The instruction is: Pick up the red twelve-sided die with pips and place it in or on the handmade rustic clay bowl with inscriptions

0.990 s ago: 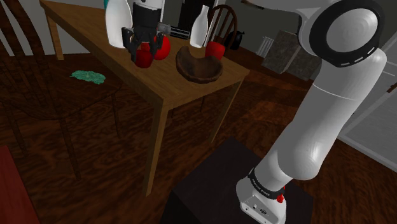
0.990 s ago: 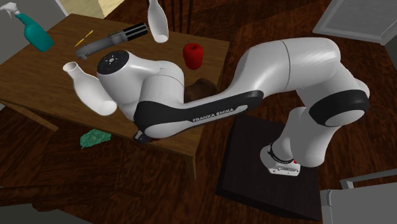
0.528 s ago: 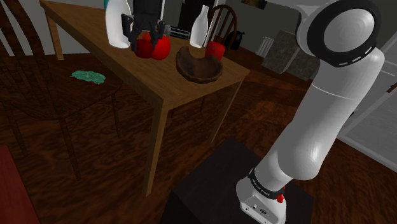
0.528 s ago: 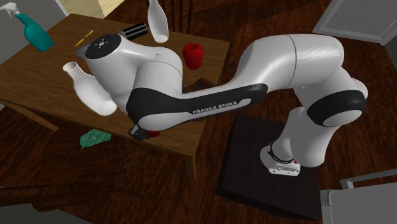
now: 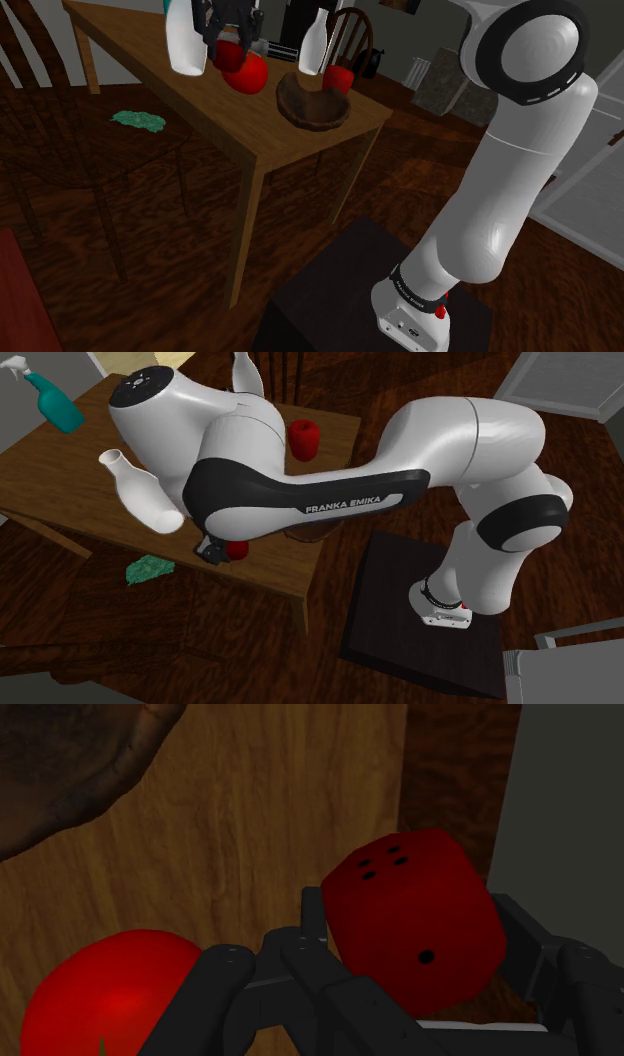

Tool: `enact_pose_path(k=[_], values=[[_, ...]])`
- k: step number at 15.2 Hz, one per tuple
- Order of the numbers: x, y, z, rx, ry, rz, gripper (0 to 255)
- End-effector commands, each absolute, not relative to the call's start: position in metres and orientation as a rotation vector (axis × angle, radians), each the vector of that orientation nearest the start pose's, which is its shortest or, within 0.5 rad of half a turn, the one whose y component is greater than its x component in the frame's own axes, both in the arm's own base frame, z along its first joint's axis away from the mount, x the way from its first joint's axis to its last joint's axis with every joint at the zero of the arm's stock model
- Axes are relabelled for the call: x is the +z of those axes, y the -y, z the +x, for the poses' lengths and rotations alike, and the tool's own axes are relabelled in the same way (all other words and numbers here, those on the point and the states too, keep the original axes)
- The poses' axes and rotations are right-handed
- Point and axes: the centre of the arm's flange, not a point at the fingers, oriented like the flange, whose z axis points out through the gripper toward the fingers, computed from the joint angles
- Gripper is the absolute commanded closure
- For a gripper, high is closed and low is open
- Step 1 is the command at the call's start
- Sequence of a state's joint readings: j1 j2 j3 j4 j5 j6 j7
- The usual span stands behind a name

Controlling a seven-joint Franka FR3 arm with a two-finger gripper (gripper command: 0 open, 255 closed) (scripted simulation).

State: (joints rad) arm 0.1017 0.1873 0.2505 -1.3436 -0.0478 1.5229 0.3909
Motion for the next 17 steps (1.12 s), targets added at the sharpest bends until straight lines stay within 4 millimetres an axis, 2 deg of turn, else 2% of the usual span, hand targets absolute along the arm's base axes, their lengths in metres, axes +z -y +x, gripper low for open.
enact_pose_path(k=[1,9,17], values=[[0.631,-0.189,0.577,0.003,-0.071,-3.143,255],[0.669,-0.189,0.577,0.003,-0.071,-3.143,255],[0.669,-0.094,0.531,0.003,-0.071,-3.143,255]])
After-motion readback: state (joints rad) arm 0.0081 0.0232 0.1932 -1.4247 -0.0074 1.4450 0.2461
